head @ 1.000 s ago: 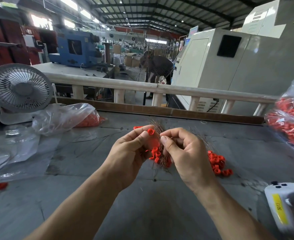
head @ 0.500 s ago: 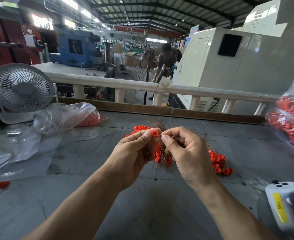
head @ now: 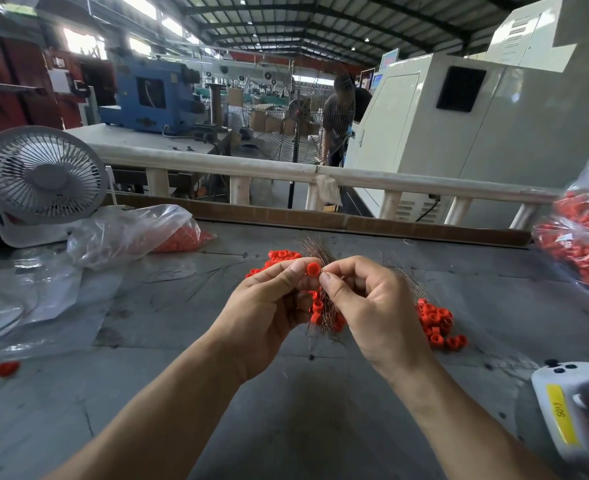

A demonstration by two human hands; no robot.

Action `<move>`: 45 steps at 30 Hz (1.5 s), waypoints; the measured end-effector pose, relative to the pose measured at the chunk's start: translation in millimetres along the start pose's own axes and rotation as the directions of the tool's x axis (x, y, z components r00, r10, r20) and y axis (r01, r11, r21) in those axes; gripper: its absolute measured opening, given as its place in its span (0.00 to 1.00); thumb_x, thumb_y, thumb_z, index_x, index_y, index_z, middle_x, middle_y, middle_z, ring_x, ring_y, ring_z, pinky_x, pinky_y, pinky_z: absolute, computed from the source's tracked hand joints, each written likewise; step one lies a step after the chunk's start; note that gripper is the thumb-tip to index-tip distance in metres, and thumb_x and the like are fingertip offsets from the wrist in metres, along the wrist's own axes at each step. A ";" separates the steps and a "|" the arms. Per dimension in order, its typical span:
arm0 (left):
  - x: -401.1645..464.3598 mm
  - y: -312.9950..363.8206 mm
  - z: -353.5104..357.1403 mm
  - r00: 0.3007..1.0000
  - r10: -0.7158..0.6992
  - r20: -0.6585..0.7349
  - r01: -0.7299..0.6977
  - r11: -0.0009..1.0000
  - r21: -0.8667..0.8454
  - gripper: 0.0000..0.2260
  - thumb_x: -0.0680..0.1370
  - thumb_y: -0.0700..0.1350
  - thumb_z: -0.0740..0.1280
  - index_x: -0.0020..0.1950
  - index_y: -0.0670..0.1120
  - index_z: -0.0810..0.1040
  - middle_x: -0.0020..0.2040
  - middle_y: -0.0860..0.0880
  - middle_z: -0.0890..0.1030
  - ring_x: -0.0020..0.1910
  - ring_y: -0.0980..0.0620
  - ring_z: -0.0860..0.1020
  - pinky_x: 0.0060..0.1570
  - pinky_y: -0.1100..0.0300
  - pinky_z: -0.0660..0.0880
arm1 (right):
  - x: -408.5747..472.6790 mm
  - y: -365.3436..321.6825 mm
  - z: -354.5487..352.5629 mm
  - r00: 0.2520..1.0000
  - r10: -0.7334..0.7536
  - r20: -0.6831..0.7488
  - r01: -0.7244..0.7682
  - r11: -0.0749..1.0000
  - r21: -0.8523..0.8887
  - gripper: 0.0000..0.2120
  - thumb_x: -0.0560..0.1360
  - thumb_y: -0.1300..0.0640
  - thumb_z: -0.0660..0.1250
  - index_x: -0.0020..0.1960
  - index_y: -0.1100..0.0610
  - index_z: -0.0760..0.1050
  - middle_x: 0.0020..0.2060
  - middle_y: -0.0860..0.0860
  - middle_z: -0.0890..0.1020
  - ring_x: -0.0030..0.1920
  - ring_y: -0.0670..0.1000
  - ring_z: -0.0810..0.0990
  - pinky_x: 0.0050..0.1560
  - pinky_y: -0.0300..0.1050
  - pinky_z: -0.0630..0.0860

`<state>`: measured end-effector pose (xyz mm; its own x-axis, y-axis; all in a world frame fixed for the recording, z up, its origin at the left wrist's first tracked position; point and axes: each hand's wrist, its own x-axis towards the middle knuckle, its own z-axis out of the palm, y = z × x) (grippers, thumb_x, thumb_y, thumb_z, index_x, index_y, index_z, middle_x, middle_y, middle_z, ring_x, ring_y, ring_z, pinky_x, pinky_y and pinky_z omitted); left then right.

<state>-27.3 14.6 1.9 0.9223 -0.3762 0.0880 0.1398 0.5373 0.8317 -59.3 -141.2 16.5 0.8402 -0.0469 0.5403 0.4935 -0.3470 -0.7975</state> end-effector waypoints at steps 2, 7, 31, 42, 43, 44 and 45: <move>-0.1 0.3 0.9 1.000 0.007 -0.023 -0.006 1.000 0.020 0.16 0.78 0.46 0.68 0.61 0.37 0.82 0.42 0.46 0.81 0.36 0.53 0.75 0.39 0.60 0.76 | -0.4 2.5 0.5 0.999 0.027 -0.023 -0.027 1.000 -0.015 0.06 0.79 0.58 0.72 0.46 0.49 0.84 0.37 0.45 0.87 0.39 0.45 0.86 0.40 0.37 0.81; -0.1 1.9 2.4 0.999 0.000 -0.046 0.003 0.997 0.077 0.14 0.82 0.47 0.64 0.59 0.39 0.83 0.46 0.43 0.81 0.36 0.53 0.74 0.40 0.59 0.74 | 0.5 4.6 -0.4 0.997 0.063 -0.036 -0.062 0.998 0.029 0.06 0.80 0.60 0.70 0.47 0.52 0.83 0.37 0.46 0.88 0.39 0.45 0.87 0.40 0.36 0.81; -0.8 -0.3 -0.4 0.984 0.123 -0.126 -0.096 0.974 0.204 0.15 0.72 0.48 0.73 0.54 0.40 0.87 0.42 0.42 0.81 0.34 0.53 0.75 0.35 0.61 0.76 | -1.6 5.5 -0.9 0.997 0.083 0.002 -0.083 0.996 -0.014 0.03 0.79 0.56 0.72 0.48 0.50 0.82 0.35 0.47 0.86 0.36 0.43 0.85 0.36 0.33 0.78; 0.0 -4.2 0.2 0.979 0.156 -0.133 -0.118 0.959 0.258 0.07 0.79 0.40 0.70 0.52 0.42 0.88 0.42 0.43 0.84 0.34 0.53 0.75 0.36 0.60 0.76 | 0.1 9.9 -0.3 0.997 0.069 -0.038 -0.071 0.995 -0.075 0.02 0.79 0.52 0.72 0.47 0.49 0.82 0.37 0.46 0.86 0.38 0.44 0.85 0.38 0.33 0.77; 0.2 -4.3 0.2 0.979 0.156 -0.134 -0.118 0.960 0.255 0.07 0.80 0.40 0.70 0.52 0.42 0.88 0.43 0.42 0.85 0.34 0.53 0.75 0.36 0.60 0.77 | 0.1 9.6 -0.4 0.997 0.072 -0.034 -0.074 0.995 -0.064 0.02 0.79 0.53 0.72 0.47 0.49 0.82 0.37 0.46 0.86 0.39 0.43 0.85 0.39 0.33 0.78; 0.4 -4.3 0.1 0.979 0.155 -0.135 -0.117 0.960 0.253 0.07 0.80 0.39 0.70 0.52 0.42 0.88 0.42 0.42 0.85 0.34 0.53 0.75 0.36 0.60 0.77 | 0.0 9.3 -0.4 0.997 0.073 -0.028 -0.075 0.996 -0.054 0.02 0.80 0.53 0.72 0.48 0.49 0.82 0.38 0.45 0.86 0.40 0.43 0.85 0.40 0.33 0.78; 0.5 -4.3 0.1 0.979 0.155 -0.136 -0.117 0.961 0.250 0.07 0.80 0.39 0.70 0.52 0.42 0.88 0.42 0.43 0.85 0.34 0.53 0.75 0.36 0.60 0.77 | -0.1 9.3 -0.4 0.997 0.075 -0.024 -0.076 0.996 -0.046 0.02 0.80 0.54 0.72 0.48 0.49 0.82 0.38 0.45 0.86 0.40 0.43 0.86 0.40 0.33 0.78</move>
<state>-27.5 12.0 -1.5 0.9732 -0.1822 0.1402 -0.0639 0.3716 0.9262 -54.9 -144.9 9.2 0.8691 -0.0947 0.4855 0.4177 -0.3855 -0.8228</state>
